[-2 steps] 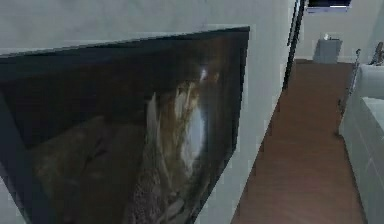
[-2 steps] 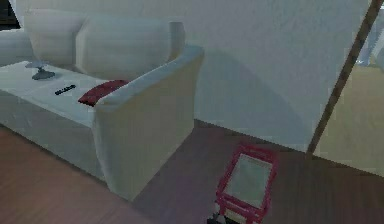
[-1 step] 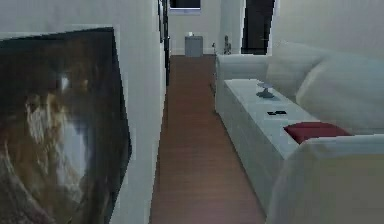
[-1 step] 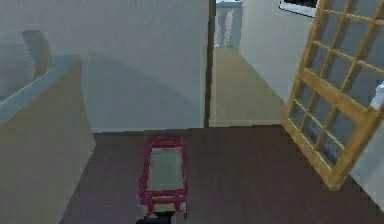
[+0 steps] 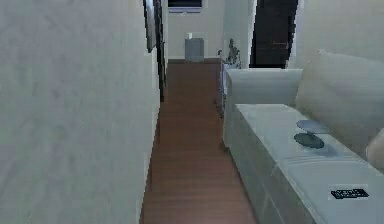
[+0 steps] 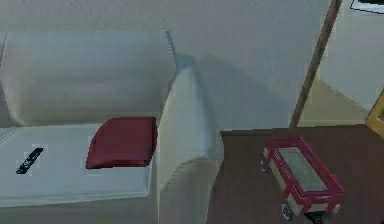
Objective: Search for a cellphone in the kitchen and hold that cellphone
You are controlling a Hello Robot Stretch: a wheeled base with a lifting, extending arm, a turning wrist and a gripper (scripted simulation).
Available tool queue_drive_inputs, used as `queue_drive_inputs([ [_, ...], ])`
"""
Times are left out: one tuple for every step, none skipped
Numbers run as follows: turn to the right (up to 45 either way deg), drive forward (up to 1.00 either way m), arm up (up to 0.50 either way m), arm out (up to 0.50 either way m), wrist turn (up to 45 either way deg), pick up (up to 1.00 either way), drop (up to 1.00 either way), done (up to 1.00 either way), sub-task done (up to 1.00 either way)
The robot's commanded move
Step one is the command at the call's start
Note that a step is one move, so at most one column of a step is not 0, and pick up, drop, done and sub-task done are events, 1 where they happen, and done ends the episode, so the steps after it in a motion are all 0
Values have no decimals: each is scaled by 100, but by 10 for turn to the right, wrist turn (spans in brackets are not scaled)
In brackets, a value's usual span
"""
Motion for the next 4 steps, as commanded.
queue_drive_inputs([
  [0,100,0,0,0,0,0,0,0],
  [30,0,0,0,0,0,0,0,0],
  [-60,0,0,0,0,0,0,0,0],
  [0,100,0,0,0,0,0,0,0],
])
